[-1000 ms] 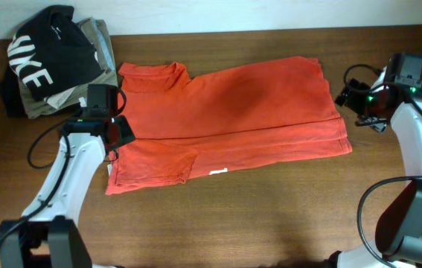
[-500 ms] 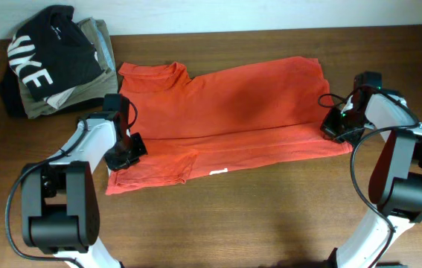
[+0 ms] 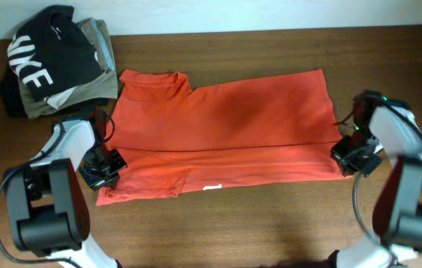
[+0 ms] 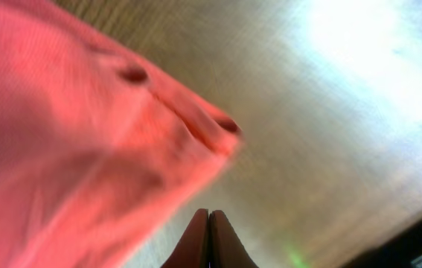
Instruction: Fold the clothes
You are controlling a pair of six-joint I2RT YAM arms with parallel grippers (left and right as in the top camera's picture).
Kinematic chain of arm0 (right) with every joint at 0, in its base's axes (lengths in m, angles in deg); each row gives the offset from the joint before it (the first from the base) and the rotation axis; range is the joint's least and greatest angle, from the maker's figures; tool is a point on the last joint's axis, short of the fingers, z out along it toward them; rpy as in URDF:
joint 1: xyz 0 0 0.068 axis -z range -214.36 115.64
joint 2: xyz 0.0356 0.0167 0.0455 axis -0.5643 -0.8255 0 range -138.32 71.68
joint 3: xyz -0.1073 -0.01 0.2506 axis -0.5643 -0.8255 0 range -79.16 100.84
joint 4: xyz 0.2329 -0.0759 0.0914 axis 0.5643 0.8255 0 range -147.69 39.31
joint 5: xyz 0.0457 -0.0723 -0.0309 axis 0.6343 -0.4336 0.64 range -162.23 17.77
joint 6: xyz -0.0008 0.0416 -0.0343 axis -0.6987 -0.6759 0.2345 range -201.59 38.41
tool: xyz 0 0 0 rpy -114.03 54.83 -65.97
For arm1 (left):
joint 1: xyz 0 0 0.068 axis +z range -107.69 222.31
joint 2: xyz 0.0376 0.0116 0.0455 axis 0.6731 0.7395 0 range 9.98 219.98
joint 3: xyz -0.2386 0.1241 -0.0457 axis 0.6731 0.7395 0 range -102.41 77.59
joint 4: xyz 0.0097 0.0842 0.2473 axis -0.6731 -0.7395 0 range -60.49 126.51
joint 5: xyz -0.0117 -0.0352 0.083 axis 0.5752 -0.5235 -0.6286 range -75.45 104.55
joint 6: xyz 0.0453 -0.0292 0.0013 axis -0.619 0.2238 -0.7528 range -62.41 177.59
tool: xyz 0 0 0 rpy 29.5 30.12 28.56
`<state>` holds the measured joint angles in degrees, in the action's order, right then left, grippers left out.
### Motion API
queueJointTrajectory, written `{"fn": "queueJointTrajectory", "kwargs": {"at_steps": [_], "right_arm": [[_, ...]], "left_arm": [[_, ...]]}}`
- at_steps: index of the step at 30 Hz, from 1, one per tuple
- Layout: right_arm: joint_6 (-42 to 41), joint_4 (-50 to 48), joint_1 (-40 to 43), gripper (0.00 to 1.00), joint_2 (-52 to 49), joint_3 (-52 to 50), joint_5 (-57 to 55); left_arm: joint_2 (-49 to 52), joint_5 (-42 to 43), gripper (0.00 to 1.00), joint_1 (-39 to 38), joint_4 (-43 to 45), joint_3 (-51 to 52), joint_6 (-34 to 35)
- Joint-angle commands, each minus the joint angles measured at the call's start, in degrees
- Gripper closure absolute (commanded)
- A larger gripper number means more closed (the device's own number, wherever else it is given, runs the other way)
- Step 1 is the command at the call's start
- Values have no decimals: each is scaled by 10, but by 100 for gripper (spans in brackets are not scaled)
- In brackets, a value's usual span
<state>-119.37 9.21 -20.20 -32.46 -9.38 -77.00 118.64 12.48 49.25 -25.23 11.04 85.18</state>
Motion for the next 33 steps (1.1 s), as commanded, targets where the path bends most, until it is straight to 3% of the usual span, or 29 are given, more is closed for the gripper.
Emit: {"fn": "queueJointTrajectory", "kwargs": {"at_steps": [1,3,4,5,6,7,10,14,17,21,25,28,33], "right_arm": [[-17,15,1,96,143,-32,-20],[1,3,1,96,216,-31,-16],[37,-14,1,88,246,-29,3],[78,-35,1,61,275,-22,35],[109,-52,1,23,290,-7,64],[118,-59,1,2,291,10,78],[160,-101,1,1,281,62,171],[166,-207,0,2,221,122,233],[194,-211,-17,1,123,204,255],[193,-186,-70,1,-34,307,256],[98,-254,-102,1,-122,310,236],[86,-264,-104,1,-153,309,236],[88,-242,-104,1,-162,309,236]], "left_arm": [[-103,-11,100,3,-31,2,13],[-165,-12,99,2,-32,2,10],[-193,-12,98,3,-23,2,10],[-226,-9,72,2,-1,2,-1],[-253,6,18,-1,32,2,-19],[-271,31,1,-3,67,1,-34],[-278,134,1,-10,160,-20,-67],[-238,132,1,-65,263,-64,-99],[-158,121,1,-88,279,-139,-99],[24,166,1,-95,270,-273,-97],[188,177,1,-125,275,-415,7],[261,156,1,-131,294,-471,60],[286,124,1,-127,279,-474,136]]}}
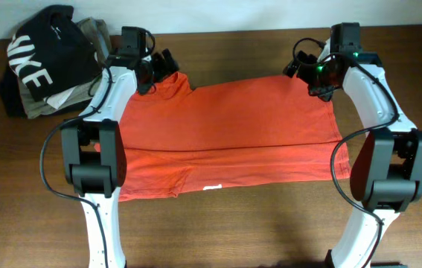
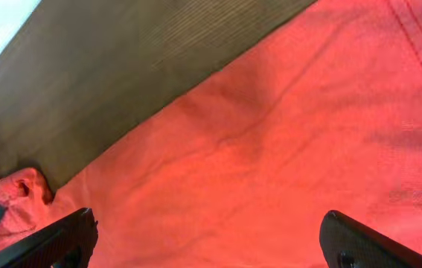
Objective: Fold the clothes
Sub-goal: 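Grasp the sleeve and shoulder corners with both grippers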
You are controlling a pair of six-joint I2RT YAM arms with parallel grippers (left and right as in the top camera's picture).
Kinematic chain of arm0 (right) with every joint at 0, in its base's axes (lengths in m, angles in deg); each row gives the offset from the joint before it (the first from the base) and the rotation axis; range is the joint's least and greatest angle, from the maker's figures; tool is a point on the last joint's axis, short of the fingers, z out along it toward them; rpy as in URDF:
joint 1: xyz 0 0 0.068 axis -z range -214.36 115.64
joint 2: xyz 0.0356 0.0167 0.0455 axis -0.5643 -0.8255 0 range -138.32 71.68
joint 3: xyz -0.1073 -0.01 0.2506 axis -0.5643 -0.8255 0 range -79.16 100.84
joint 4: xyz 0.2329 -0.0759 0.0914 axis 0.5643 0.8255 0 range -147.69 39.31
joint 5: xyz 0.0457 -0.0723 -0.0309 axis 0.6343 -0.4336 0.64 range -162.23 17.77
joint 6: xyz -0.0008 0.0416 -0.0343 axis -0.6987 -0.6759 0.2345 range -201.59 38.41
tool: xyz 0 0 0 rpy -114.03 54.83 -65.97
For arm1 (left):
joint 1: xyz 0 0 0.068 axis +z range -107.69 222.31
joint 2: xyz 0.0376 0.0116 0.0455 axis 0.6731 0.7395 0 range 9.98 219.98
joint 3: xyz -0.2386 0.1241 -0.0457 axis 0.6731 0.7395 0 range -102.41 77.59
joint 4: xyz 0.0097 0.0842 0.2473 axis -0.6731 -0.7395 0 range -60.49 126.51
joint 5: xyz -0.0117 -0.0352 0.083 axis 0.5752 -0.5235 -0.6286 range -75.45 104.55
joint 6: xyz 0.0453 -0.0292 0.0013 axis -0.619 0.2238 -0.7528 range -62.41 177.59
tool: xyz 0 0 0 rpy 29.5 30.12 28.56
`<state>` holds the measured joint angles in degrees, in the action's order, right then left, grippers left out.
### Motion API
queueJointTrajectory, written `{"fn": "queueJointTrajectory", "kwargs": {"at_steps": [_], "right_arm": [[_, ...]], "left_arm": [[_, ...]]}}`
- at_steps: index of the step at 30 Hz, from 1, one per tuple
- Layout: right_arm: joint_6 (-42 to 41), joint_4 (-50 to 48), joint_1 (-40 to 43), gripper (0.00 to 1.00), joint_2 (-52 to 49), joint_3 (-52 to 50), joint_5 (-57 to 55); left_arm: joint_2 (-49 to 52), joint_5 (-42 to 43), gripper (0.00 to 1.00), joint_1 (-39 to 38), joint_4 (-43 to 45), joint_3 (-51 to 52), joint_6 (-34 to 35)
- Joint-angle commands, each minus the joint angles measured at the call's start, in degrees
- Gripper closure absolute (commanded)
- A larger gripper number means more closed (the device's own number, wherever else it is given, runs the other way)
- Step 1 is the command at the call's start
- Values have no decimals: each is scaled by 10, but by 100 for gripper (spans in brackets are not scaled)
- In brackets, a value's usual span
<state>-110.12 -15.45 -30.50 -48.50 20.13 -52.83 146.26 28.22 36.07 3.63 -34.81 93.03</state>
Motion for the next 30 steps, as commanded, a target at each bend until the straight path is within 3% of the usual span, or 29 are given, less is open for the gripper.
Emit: {"fn": "queueJointTrajectory", "kwargs": {"at_steps": [1,4,11,12,19,25,28,30], "right_arm": [[-5,9,-2,1,-1,14,-6],[-4,20,-2,1,-1,14,-23],[-5,26,-2,1,-1,14,-36],[-5,26,-2,1,-1,14,-36],[-5,26,-6,1,-1,13,-36],[-5,11,-9,1,-1,13,-94],[61,-56,-1,1,-1,13,-120],[94,-71,18,2,-1,13,-131]], "left_arm": [[10,-51,1,5,-27,-15,97],[17,-63,1,5,-40,-15,158],[34,-75,1,25,-25,-15,164],[34,-75,9,27,-16,-15,164],[37,-90,33,27,4,-15,164],[37,-93,67,27,12,-15,163],[37,-93,89,27,9,-15,152],[37,-92,91,27,7,-15,152]]}}
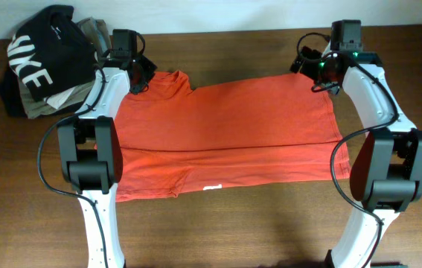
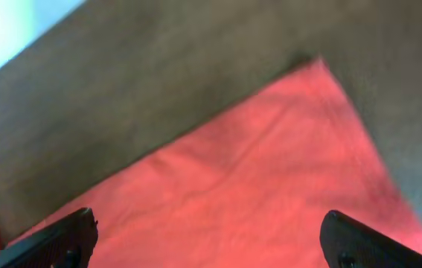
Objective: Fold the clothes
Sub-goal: 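Grasp the sleeve and shoulder corners with both grippers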
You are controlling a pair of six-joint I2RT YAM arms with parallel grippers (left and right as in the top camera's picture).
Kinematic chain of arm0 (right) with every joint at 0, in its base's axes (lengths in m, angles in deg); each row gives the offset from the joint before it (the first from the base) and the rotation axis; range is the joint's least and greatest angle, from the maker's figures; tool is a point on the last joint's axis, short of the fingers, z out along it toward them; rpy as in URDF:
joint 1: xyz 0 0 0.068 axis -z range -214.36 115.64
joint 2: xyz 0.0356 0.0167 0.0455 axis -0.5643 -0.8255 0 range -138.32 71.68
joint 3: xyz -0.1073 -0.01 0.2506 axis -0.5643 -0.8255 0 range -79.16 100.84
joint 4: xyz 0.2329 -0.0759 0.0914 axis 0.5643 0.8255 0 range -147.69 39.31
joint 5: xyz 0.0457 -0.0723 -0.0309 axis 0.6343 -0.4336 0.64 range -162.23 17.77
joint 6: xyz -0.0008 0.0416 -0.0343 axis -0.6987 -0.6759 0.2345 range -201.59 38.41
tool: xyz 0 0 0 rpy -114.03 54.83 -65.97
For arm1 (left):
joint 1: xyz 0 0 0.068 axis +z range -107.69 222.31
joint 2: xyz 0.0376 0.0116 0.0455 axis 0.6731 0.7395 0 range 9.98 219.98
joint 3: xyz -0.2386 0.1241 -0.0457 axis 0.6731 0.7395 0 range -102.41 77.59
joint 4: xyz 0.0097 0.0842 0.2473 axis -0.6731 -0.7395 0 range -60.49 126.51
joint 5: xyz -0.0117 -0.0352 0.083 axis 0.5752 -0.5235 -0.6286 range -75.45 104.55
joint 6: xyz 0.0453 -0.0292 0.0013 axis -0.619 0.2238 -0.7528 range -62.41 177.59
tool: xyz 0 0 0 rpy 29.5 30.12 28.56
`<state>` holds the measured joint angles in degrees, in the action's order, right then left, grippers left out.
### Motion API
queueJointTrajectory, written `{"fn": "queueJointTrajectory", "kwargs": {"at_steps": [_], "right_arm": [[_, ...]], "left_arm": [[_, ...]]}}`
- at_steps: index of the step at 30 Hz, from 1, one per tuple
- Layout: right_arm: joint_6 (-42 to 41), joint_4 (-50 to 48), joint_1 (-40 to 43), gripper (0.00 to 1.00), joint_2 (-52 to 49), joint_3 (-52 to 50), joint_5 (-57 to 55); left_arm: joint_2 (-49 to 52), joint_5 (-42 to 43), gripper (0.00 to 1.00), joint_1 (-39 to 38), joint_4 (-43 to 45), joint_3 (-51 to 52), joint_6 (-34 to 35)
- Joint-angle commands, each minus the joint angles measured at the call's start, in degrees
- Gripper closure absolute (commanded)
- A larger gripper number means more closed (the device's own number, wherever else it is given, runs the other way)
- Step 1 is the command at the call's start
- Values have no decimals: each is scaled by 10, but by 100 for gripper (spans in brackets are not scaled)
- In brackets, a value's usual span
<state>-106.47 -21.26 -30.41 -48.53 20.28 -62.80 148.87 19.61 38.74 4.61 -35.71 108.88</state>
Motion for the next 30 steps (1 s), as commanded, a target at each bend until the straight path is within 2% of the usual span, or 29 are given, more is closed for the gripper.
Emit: {"fn": "queueJointTrajectory", "kwargs": {"at_steps": [1,4,6,12,17,19,22,23,24,25,27,29,30], "right_arm": [[74,-24,28,1,-1,11,-31],[153,-66,40,1,-4,11,-45],[155,-95,35,2,-19,12,-90],[155,-144,19,0,-96,12,-98],[155,-171,6,4,-137,12,-118],[154,-175,5,17,-150,12,-119],[150,-178,5,21,-160,12,-129],[150,-179,5,27,-160,12,-131],[150,-179,5,45,-160,12,-132],[150,-179,5,50,-160,12,-138],[139,-178,5,64,-160,12,-156],[127,-178,5,83,-160,12,-158],[116,-178,6,87,-160,12,-157]], "left_arm": [[10,-6,91,0,-3,-6,-6],[10,-6,95,-2,-2,-6,-7],[10,-6,95,-5,-2,-6,-8],[10,-6,96,-10,-3,-6,-17],[10,-6,96,-14,-5,-5,-17],[10,-6,95,-15,-5,-5,-17],[10,-6,96,-15,-5,-5,-17],[10,-6,95,-15,-5,-5,-21],[10,-6,96,-15,-5,-5,-21],[10,-6,95,-15,-7,-5,-21],[10,-6,96,-15,-7,-5,-33],[10,-6,98,-15,-6,-5,-98],[10,-3,100,-15,-5,-5,-121]]}}
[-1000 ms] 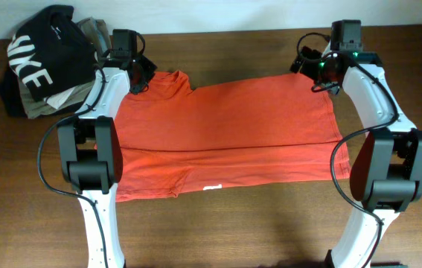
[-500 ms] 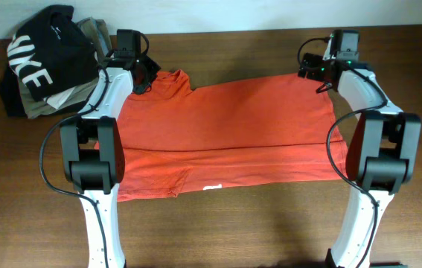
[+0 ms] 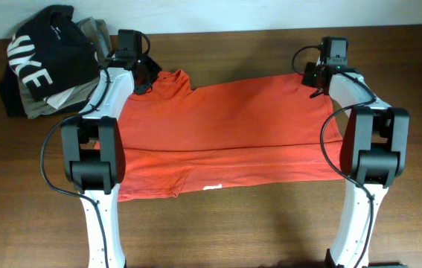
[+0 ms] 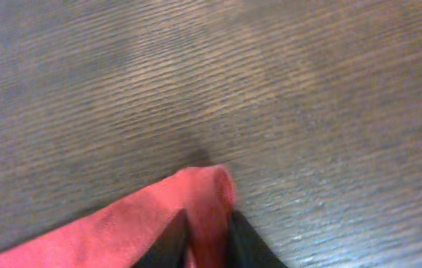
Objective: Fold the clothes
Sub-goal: 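Grasp the sleeve and shoulder corners with both grippers, then fold the top edge down over the folded hem with both grippers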
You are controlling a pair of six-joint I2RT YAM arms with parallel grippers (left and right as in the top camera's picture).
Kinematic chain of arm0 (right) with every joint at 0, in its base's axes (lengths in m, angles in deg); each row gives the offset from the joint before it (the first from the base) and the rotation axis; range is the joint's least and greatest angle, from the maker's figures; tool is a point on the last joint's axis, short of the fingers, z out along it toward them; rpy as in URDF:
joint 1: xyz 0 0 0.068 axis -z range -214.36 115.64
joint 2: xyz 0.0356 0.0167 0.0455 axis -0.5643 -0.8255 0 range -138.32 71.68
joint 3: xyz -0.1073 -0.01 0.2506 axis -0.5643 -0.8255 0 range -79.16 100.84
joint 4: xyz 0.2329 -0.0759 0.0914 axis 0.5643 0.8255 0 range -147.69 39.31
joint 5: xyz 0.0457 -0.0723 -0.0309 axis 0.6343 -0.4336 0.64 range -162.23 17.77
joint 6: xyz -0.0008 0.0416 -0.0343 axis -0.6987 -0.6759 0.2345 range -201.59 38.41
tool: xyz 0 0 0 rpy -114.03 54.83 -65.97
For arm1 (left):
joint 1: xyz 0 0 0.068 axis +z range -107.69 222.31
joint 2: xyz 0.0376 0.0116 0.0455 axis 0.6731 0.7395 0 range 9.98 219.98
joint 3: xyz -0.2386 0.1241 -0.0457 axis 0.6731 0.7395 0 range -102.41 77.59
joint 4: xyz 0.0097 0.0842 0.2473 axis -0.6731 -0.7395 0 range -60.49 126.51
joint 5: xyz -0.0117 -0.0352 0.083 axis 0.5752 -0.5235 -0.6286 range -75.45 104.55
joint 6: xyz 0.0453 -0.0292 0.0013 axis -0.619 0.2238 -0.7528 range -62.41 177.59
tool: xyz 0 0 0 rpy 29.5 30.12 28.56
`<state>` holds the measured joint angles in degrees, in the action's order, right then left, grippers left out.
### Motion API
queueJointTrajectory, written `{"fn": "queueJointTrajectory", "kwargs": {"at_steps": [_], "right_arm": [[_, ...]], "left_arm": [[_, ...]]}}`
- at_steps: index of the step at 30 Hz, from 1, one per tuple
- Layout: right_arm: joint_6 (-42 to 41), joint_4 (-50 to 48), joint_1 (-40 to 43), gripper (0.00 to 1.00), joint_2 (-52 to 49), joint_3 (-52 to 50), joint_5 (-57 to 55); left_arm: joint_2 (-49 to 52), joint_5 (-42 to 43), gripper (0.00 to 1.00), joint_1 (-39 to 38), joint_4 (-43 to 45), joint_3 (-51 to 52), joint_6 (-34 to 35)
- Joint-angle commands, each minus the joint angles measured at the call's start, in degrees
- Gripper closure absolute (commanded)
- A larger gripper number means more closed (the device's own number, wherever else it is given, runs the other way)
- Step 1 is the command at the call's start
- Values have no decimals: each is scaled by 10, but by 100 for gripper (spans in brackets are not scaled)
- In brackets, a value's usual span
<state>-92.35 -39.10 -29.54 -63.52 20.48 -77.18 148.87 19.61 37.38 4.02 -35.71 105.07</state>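
Observation:
An orange shirt lies flat across the table, its near strip folded up over the body. My right gripper is at the shirt's far right corner. In the right wrist view that gripper is shut on the corner of orange cloth, which bunches up between the dark fingers over bare wood. My left gripper sits at the shirt's far left corner beside the collar; whether its jaws are open or shut does not show from above.
A pile of clothes, a black garment with white letters on top of olive ones, lies at the back left close to the left arm. The brown wooden table ends at a white wall just behind both grippers.
My right gripper was open above the shirt's far right corner; now it is down on the table and shut on that corner. The left gripper is still at the far left corner.
Both grippers first were at the shirt's near corners, the right one shut, with the near strip lying folded up. Then both arms were at the far edge, the right gripper open over the cloth, then over the far right corner. Now it grips that corner.

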Motion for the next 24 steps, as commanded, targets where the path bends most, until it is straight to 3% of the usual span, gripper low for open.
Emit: {"fn": "queueJointTrajectory", "kwargs": {"at_steps": [1,3,8,12,17,20,24], "right_arm": [[-32,2,-3,89,-10,12,-14],[-32,23,-3,96,-10,26,-14],[-32,135,-3,96,-9,107,-52],[-33,221,-2,96,-9,155,-57],[-69,312,10,96,-8,179,-92],[-97,385,21,96,-5,209,-90],[-97,469,28,96,5,257,-71]], "left_arm": [[9,8,100,-2,5,-6,-103],[4,46,100,1,7,-11,-159],[-46,76,100,4,-50,-13,-231],[-98,26,100,9,-159,-13,-239],[-122,23,100,15,-269,-13,-279],[-137,-34,100,15,-353,-13,-278],[-159,-56,100,15,-414,-13,-278]]}}
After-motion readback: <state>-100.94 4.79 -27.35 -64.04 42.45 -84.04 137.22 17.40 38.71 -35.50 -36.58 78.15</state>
